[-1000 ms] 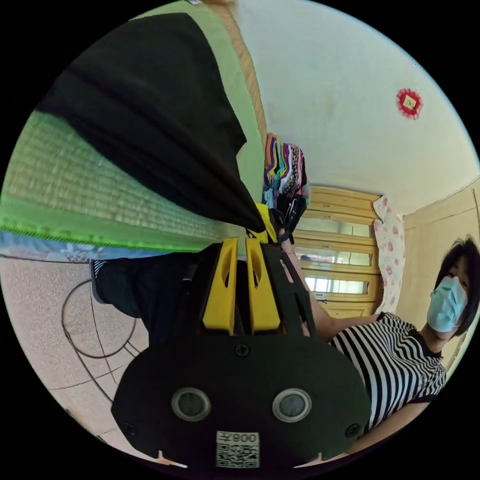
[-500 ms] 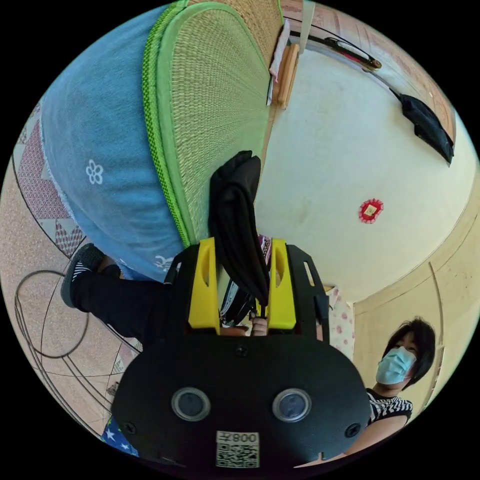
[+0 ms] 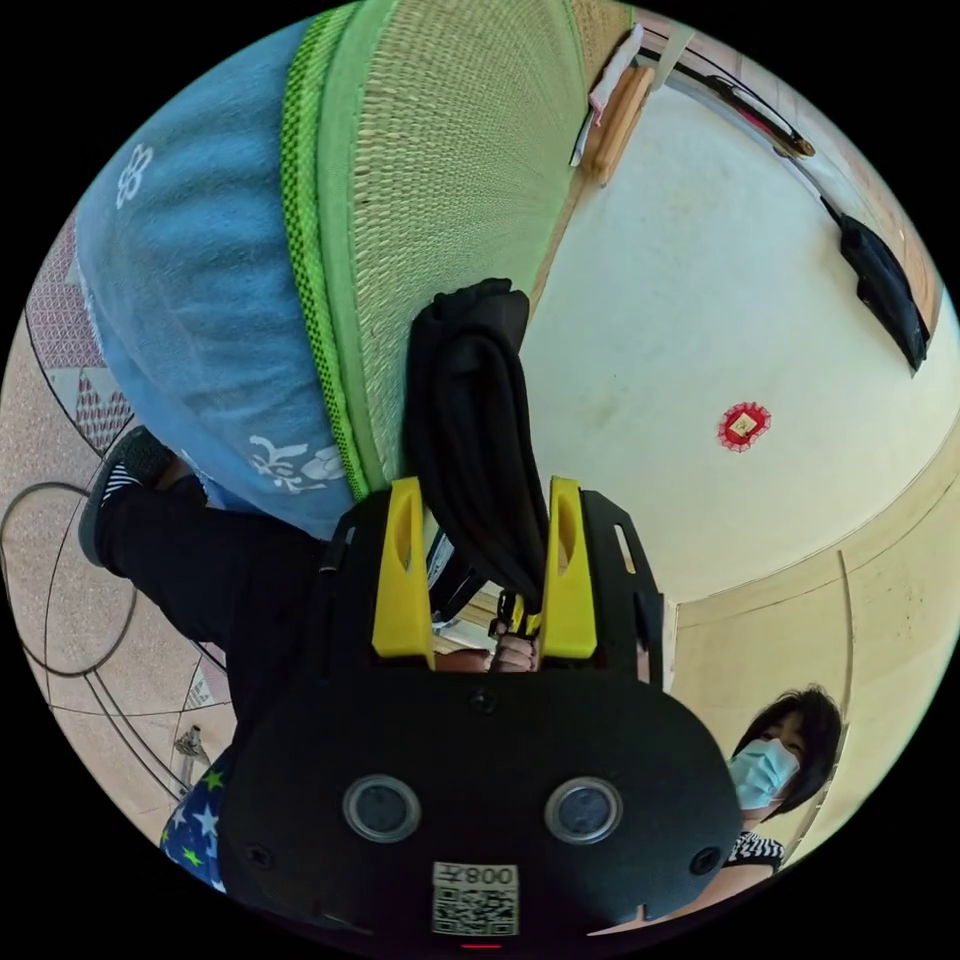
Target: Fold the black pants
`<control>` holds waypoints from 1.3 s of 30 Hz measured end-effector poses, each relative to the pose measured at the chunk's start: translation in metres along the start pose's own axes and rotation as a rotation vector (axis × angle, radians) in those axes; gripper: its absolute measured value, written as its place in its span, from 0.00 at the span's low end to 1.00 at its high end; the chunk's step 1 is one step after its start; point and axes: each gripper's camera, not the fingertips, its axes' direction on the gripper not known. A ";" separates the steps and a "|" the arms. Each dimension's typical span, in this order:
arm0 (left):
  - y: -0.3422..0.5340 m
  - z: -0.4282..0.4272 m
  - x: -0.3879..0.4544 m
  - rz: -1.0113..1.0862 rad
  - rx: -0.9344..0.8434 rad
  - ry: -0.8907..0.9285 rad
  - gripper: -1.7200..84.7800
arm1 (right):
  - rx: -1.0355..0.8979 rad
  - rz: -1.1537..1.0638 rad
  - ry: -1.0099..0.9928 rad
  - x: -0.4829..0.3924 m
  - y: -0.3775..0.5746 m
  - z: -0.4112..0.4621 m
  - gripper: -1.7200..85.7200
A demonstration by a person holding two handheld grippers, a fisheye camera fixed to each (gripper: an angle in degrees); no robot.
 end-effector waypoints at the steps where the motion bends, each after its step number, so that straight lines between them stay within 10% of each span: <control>1: 0.001 0.002 0.002 -0.008 0.000 0.001 0.21 | 0.004 0.000 0.000 0.002 0.005 -0.004 0.07; 39: 0.190 0.201 0.244 0.267 -0.189 -0.216 0.09 | 0.201 -0.077 -0.145 0.097 0.213 -0.212 0.04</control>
